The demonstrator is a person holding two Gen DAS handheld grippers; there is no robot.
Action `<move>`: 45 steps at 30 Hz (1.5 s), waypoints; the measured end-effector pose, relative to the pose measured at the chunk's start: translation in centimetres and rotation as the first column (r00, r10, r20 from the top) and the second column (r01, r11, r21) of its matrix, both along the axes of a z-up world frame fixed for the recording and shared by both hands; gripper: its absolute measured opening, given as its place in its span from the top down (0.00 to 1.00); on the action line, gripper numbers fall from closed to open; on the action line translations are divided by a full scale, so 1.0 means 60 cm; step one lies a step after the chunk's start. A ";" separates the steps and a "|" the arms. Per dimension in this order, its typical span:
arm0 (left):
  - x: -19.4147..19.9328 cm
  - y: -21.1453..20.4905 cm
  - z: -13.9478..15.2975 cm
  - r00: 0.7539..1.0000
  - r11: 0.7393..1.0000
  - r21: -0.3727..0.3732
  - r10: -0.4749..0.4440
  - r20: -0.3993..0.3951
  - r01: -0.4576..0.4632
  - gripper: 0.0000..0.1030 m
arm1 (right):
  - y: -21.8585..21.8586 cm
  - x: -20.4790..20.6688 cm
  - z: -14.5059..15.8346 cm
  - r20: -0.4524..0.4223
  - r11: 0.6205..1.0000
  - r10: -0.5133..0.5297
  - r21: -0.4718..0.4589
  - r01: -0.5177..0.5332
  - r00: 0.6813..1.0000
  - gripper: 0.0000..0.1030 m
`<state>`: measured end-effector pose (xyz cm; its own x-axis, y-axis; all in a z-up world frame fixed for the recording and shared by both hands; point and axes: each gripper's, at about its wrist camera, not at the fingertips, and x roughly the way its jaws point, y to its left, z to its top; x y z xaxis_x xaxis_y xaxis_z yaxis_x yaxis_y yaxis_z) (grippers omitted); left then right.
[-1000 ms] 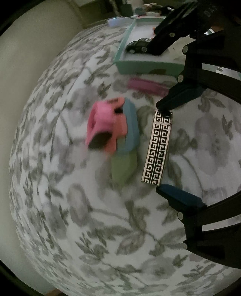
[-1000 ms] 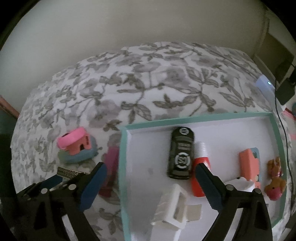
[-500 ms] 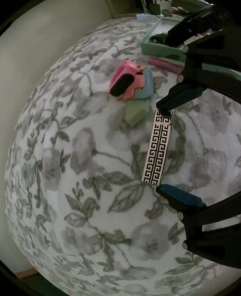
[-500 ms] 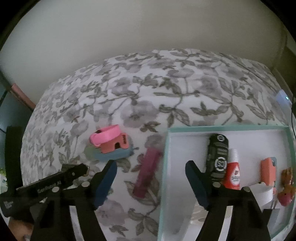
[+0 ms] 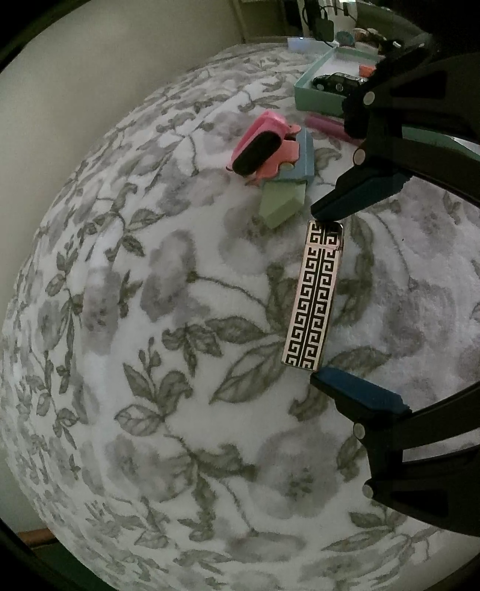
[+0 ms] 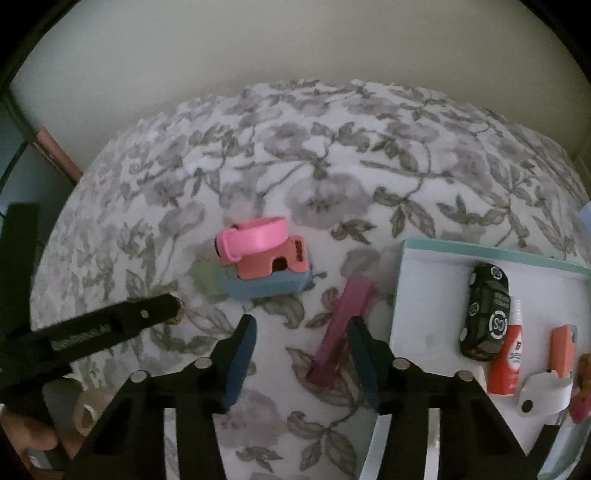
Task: Organize rigid objects
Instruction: 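Grasp the magenta tube with the right gripper while the left holds the bar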
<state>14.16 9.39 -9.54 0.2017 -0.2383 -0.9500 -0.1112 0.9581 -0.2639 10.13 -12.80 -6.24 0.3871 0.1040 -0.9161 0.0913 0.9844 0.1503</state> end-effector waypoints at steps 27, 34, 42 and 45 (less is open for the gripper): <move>-0.003 -0.042 -0.009 1.000 1.000 0.028 -0.013 0.004 0.012 0.20 | 0.035 0.010 -0.056 -0.062 0.991 -0.001 -0.133 -0.007 0.998 0.77; -0.001 -0.070 -0.011 0.999 0.996 0.084 -0.046 0.019 0.044 0.20 | 0.037 0.006 -0.057 -0.052 0.990 0.010 -0.142 -0.018 0.999 0.77; -0.001 -0.064 -0.007 1.000 0.999 0.033 -0.022 0.022 0.022 0.20 | 0.028 0.004 -0.053 -0.054 0.993 0.005 -0.120 -0.012 0.999 0.77; 0.000 -0.063 0.006 0.999 1.000 0.023 -0.021 0.042 0.020 0.20 | 0.018 0.001 -0.048 -0.054 0.994 -0.004 -0.112 -0.002 0.999 0.79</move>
